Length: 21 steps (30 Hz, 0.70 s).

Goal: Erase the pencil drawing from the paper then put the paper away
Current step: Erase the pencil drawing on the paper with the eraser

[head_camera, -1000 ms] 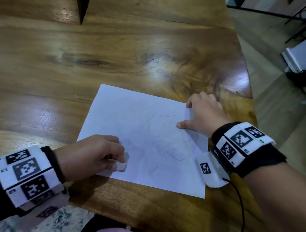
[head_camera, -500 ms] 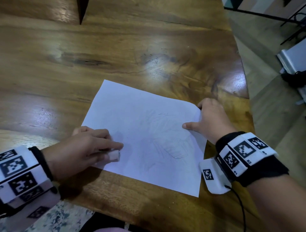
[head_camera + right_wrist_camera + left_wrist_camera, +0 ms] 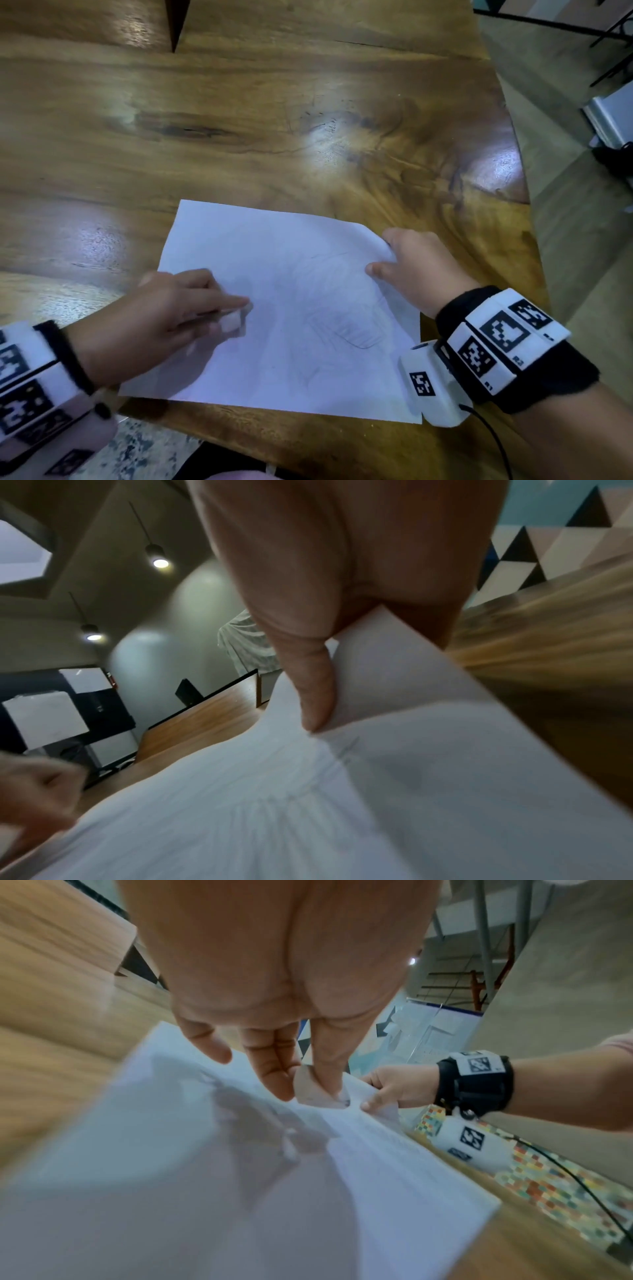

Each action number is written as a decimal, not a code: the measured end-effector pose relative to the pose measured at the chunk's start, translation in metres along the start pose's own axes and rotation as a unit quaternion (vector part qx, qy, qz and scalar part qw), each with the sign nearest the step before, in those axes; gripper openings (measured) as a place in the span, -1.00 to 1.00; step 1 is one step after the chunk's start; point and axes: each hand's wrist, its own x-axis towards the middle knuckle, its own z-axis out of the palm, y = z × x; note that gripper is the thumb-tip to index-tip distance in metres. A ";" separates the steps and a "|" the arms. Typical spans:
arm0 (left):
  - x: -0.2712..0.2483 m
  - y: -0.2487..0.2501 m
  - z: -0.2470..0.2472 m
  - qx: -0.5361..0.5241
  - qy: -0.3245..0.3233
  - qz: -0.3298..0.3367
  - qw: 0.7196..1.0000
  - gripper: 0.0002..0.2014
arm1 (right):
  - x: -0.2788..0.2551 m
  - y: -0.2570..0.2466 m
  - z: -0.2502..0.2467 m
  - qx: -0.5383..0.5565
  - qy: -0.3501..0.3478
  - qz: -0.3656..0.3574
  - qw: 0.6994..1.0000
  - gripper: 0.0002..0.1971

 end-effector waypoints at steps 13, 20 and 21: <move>0.089 0.020 -0.018 0.019 0.080 -0.086 0.993 -0.79 | -0.006 -0.013 0.007 -0.147 -0.034 -0.176 0.973 -0.13; 0.115 0.034 -0.019 0.030 0.185 -0.111 0.976 -0.81 | 0.001 -0.010 0.011 -0.145 -0.050 -0.188 0.970 -0.03; 0.117 0.036 -0.018 0.035 0.188 -0.112 0.975 -0.85 | 0.002 -0.010 0.011 -0.148 -0.050 -0.188 0.970 -0.01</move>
